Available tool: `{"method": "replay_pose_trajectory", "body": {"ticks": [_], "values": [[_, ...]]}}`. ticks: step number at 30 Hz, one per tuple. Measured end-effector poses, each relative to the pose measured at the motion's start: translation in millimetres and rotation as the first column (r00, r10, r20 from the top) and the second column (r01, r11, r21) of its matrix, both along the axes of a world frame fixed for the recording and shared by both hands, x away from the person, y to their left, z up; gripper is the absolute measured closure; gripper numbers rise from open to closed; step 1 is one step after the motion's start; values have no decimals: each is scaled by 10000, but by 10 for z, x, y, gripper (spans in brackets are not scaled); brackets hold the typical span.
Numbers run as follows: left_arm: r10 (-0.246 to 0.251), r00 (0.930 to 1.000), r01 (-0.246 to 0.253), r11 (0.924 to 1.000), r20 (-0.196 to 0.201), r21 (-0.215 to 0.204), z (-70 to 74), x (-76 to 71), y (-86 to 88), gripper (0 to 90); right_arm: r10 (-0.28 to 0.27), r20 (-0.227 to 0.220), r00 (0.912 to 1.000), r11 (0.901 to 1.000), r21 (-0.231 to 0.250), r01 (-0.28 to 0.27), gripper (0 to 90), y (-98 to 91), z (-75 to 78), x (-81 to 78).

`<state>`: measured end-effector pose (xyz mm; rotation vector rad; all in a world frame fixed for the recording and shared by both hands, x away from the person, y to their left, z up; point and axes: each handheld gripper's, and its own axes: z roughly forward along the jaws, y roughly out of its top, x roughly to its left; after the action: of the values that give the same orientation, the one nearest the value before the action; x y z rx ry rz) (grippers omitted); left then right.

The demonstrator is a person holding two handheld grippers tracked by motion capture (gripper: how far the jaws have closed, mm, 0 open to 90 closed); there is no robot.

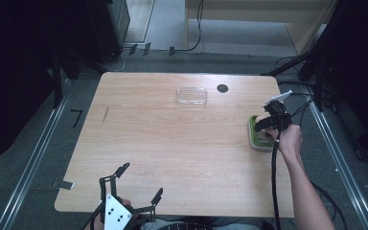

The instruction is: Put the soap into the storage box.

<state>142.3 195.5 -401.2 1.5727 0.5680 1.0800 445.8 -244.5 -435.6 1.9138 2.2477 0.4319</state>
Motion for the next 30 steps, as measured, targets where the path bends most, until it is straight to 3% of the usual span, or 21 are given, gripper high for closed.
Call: {"method": "replay_pose_trajectory", "body": {"ticks": [30], "values": [[15,10000,-15,10000,2,-33,-1,2,2,0,-354,-165,9992,9994,33,354,338,-16,-151,75]]}}
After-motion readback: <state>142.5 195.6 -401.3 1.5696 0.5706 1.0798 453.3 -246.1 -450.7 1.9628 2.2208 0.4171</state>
